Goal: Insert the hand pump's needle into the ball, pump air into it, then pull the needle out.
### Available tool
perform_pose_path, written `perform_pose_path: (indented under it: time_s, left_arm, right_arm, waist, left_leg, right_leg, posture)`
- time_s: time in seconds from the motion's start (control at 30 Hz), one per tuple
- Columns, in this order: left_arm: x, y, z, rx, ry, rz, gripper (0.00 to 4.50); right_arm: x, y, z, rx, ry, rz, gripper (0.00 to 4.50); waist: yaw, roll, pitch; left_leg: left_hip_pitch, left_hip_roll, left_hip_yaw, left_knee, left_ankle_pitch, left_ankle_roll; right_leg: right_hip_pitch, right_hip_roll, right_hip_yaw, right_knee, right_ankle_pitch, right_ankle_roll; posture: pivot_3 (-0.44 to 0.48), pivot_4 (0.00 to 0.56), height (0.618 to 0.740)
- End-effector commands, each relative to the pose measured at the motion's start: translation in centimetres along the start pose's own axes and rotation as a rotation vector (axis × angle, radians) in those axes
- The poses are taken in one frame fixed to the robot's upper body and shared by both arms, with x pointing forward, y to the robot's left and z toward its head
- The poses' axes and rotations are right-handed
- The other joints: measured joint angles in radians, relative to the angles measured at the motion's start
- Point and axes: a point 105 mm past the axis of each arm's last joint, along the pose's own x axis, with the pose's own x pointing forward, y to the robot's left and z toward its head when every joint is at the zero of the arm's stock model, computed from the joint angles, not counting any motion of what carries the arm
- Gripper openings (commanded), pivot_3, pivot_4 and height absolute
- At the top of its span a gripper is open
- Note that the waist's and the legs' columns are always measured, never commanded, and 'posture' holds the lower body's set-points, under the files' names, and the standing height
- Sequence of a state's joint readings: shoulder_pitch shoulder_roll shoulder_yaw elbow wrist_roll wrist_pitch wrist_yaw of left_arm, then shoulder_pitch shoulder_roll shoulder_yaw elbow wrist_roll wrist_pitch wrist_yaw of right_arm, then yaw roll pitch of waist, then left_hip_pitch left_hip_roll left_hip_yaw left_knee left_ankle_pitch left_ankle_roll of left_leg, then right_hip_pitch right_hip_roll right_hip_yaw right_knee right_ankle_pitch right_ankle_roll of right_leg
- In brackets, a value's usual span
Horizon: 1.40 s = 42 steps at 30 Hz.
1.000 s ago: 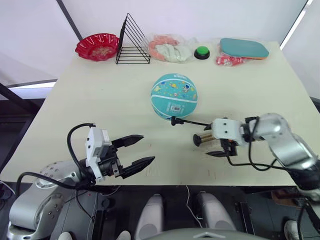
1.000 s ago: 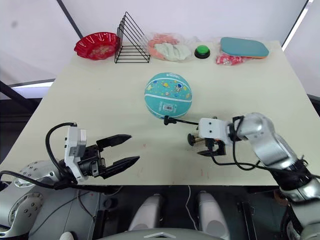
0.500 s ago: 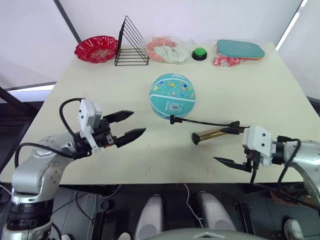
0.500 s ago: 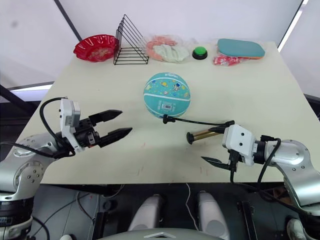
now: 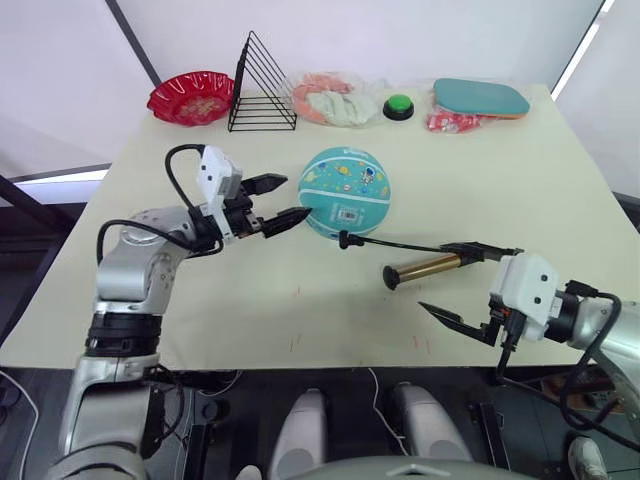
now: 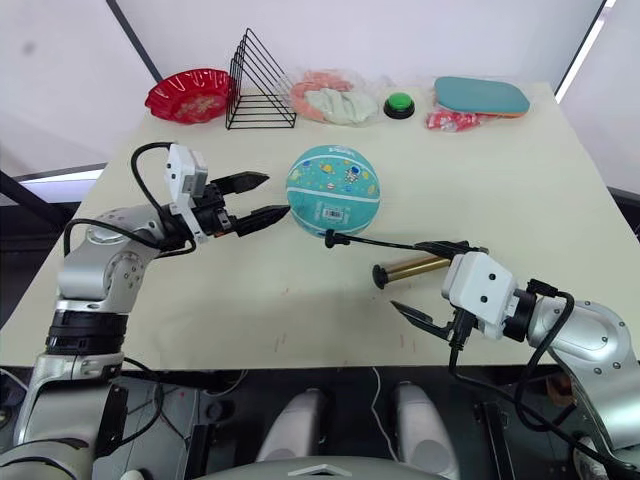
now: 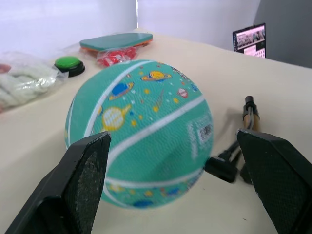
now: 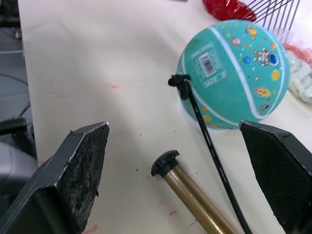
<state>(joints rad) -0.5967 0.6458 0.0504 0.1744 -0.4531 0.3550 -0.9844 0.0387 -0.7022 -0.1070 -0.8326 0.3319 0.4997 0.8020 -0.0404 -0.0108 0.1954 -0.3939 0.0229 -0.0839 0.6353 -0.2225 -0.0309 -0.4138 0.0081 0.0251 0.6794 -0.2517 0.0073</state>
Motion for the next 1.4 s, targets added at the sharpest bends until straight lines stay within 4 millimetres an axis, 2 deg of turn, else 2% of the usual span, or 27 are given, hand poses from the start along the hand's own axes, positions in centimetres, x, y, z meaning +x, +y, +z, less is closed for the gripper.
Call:
perform_pose_path:
  time_s: [0.03,0.17,0.27,0.4,0.53,0.63,0.7,0.9,0.93,1.0,1.03,1.4]
  left_arm:
    - [1.8,0.5,0.8,0.072,-0.036,-0.002,4.36]
    - [3.2,0.8,0.6,0.084,-0.041,0.005,4.36]
    - [4.3,1.6,-1.0,0.103,0.011,0.049,4.36]
    - [5.0,1.6,-1.9,0.105,0.018,0.049,4.36]
    - [5.4,1.1,-2.4,0.092,0.025,0.027,4.36]
    - [5.7,0.9,-2.3,0.091,0.024,0.024,4.36]
    - [5.9,1.1,-2.2,0.077,0.028,0.041,4.36]
    - [6.3,1.3,-1.5,0.043,0.002,0.087,4.36]
    - [6.4,1.2,-1.5,0.041,0.001,0.089,4.36]
    - [6.4,1.2,-1.5,0.038,-0.001,0.092,4.36]
    - [6.4,1.2,-1.5,0.033,-0.002,0.097,4.36]
    - [5.9,1.6,-1.8,0.023,-0.002,0.127,4.36]
  right_arm:
    - [-0.4,0.1,1.5,-0.023,-0.043,-0.025,4.46]
    - [-0.4,0.2,1.7,-0.016,-0.045,-0.031,4.46]
    - [0.3,0.2,1.7,-0.028,-0.045,-0.025,4.46]
    - [2.5,0.5,0.7,-0.109,-0.012,0.026,4.46]
    - [6.0,0.0,0.4,-0.143,-0.044,0.028,4.46]
    - [8.4,-0.3,-0.7,-0.25,-0.018,0.034,4.46]
    - [9.7,-1.0,-0.8,-0.27,-0.029,0.001,4.46]
    - [13.6,-1.9,-1.1,-0.496,-0.029,0.012,4.46]
    - [14.0,-2.0,-1.1,-0.513,-0.034,0.015,4.23]
    - [14.7,-2.0,-1.2,-0.556,-0.038,0.021,3.62]
    - [15.1,-2.0,-1.3,-0.598,-0.035,0.018,3.18]
    - [15.9,-3.3,-2.6,-0.772,0.004,-0.019,3.18]
  waist:
    - [0.0,0.0,0.0]
    - [-0.002,0.0,0.0]
    - [-0.003,0.0,0.0]
    - [-0.002,-0.001,-0.001]
    - [-0.003,-0.001,-0.001]
    - [0.001,-0.001,-0.002]
    - [0.002,-0.001,-0.002]
    - [0.001,-0.001,-0.002]
    - [0.001,-0.001,-0.002]
    - [0.003,-0.001,-0.002]
    - [0.005,-0.001,-0.002]
    - [0.001,-0.001,-0.002]
  left_leg:
    - [0.0,0.0,0.0,0.0,0.0,0.0]
    - [-0.001,-0.001,0.0,0.001,0.0,0.0]
    - [0.0,-0.001,0.0,0.001,0.0,0.0]
    - [0.001,0.0,0.001,0.001,0.0,0.0]
    - [0.001,-0.001,0.0,0.003,0.0,0.0]
    - [0.001,-0.001,0.0,0.004,0.0,0.0]
    - [0.0,-0.001,0.0,0.005,0.0,0.0]
    - [-0.001,-0.002,0.0,0.007,0.0,0.0]
    - [-0.001,-0.001,0.0,0.008,0.001,0.0]
    - [0.0,-0.001,-0.001,0.008,0.001,0.0]
    - [-0.001,-0.001,-0.001,0.008,0.001,0.0]
    - [0.0,-0.002,-0.001,0.013,0.001,0.0]
  right_leg:
    - [0.0,0.0,0.0,0.0,0.0,0.0]
    - [0.0,0.0,0.001,0.0,0.0,0.001]
    - [0.0,0.0,0.001,0.0,0.001,0.001]
    - [0.001,0.0,0.001,0.001,0.001,0.001]
    - [0.002,0.0,0.001,0.001,0.002,0.002]
    - [0.002,0.0,0.001,0.001,0.002,0.003]
    - [0.002,0.0,0.0,0.001,0.002,0.003]
    - [0.002,-0.001,0.001,0.002,0.003,0.005]
    - [0.002,-0.001,0.001,0.002,0.004,0.004]
    - [0.002,0.0,0.0,0.003,0.005,0.004]
    - [0.002,0.0,0.0,0.003,0.005,0.004]
    - [0.002,0.0,0.001,0.011,0.005,0.004]
  posture:
    - [0.0,0.15,0.74]
    - [0.0,0.15,0.74]
    - [0.0,0.15,0.74]
    - [0.0,0.15,0.74]
    - [0.0,0.15,0.74]
    - [0.0,0.15,0.74]
    - [0.0,0.15,0.74]
    - [0.0,0.15,0.74]
    - [0.0,0.15,0.74]
    - [0.0,0.15,0.74]
    - [0.0,0.15,0.74]
    - [0.0,0.15,0.74]
